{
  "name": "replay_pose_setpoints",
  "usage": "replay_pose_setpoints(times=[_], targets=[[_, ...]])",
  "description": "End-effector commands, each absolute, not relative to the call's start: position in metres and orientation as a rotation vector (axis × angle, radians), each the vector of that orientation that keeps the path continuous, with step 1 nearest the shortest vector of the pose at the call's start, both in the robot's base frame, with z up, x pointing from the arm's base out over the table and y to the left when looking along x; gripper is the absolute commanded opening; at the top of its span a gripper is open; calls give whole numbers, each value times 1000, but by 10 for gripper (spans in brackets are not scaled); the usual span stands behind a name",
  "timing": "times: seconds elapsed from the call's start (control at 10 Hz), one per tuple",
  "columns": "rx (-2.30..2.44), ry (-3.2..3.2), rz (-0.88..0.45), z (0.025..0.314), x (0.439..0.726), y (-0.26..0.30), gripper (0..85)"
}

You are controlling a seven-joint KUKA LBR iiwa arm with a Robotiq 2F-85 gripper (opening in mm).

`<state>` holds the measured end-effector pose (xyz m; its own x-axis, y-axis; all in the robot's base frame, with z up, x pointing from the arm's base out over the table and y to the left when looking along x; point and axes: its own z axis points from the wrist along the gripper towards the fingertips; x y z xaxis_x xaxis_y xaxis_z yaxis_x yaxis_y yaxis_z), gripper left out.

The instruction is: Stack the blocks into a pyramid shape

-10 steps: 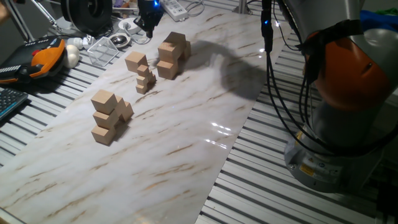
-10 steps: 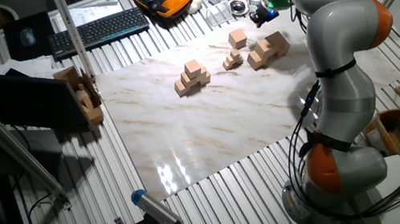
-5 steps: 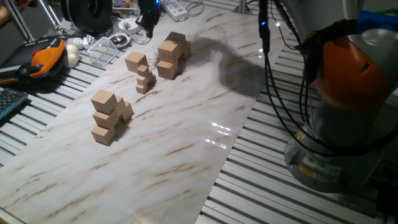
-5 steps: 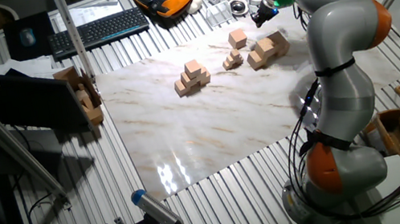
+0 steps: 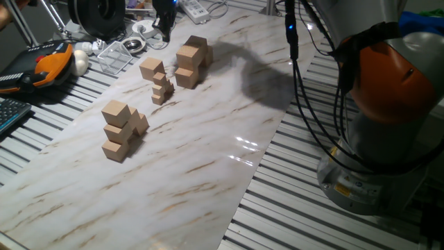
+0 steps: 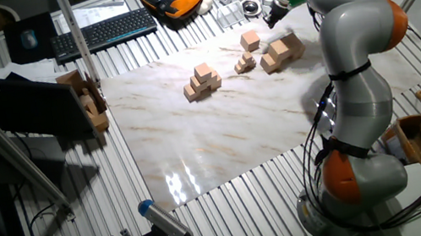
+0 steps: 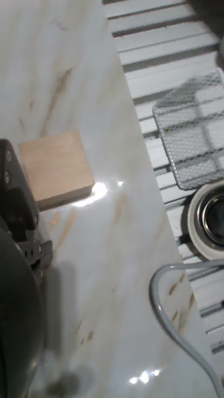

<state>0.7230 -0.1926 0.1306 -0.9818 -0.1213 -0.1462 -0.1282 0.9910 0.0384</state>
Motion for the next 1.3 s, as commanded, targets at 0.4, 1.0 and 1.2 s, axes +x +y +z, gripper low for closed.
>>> replay_pose_setpoints(times=[0.4, 1.0, 1.2], targets=[[-146, 2981, 138, 121, 734, -170, 0], [-227, 2929, -31, 129, 730, -143, 510], [-300, 2943, -27, 122, 738, -140, 510]])
